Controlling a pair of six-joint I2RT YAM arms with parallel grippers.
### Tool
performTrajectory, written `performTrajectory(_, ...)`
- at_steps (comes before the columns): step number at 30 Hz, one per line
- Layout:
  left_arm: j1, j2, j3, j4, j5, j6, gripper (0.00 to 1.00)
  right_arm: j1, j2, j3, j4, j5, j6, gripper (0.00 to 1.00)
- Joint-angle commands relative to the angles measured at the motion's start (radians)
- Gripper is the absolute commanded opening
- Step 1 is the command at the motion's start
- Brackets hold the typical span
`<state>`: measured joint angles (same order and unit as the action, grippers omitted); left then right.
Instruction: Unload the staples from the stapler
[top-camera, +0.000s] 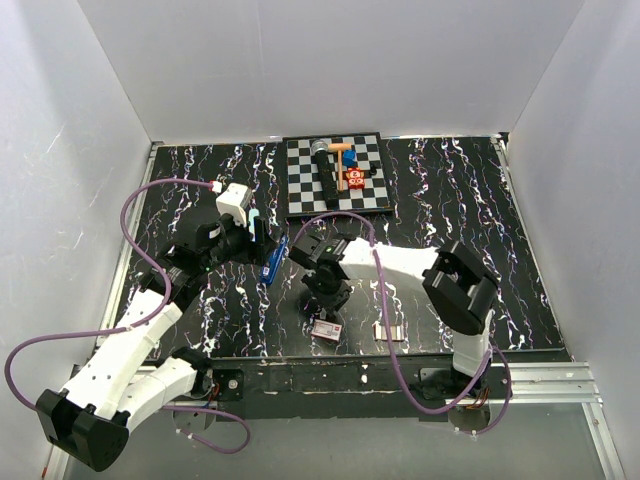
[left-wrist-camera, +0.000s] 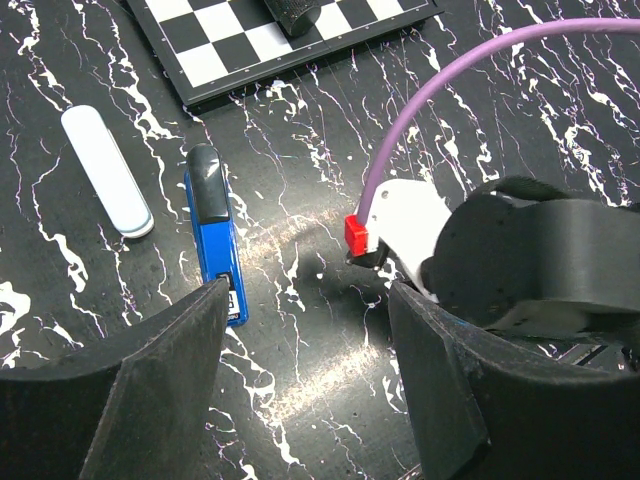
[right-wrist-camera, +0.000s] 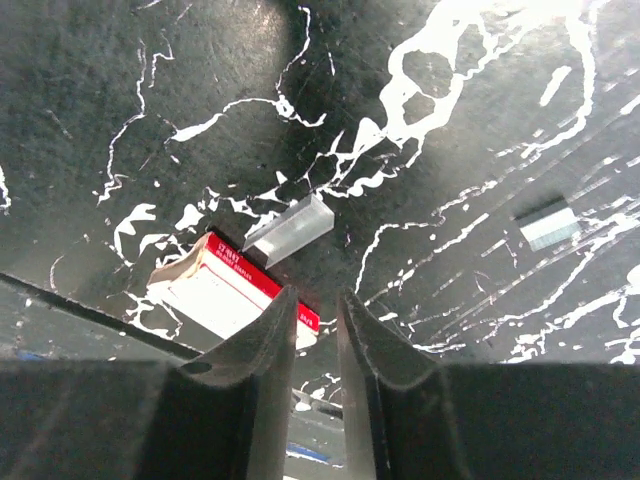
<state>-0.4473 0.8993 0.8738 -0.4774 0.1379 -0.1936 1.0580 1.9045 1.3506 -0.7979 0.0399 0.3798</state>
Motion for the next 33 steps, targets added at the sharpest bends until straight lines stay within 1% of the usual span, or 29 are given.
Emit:
performTrajectory(1,-0.002,-0.028,-0.006,0.008,-0.009,0.005,0.65,0.002,-0.102,-0.017,0.026,0.037,0.070,0.35)
performTrajectory(4,-0.002,-0.034,-0.007,0.010,-0.014,0.005,0.65,0.002,-0.122,-0.028,0.064,0.020,0.122,0.42)
performTrajectory(8,-0.002,-0.043,-0.007,0.010,-0.018,0.003,0.66,0.002,-0.151,-0.053,0.121,0.018,0.221,0.57)
performTrajectory(13,-0.002,-0.054,-0.007,0.010,-0.021,0.003,0.67,0.013,-0.157,-0.061,0.138,0.066,0.344,0.69)
performTrajectory(16,-0.002,-0.056,-0.009,0.010,-0.024,0.002,0.68,0.019,-0.153,-0.059,0.114,0.123,0.416,0.72)
performTrajectory(20,-0.002,-0.054,-0.009,0.010,-0.018,-0.001,0.69,0.025,-0.142,-0.064,0.098,0.169,0.502,0.72)
performTrajectory(25,-0.002,-0.054,-0.009,0.010,-0.014,-0.001,0.69,0.030,-0.065,-0.018,0.057,0.135,0.539,0.72)
performTrajectory(33,-0.002,-0.056,-0.009,0.010,-0.015,-0.001,0.69,0.031,-0.030,-0.027,0.065,0.121,0.568,0.71)
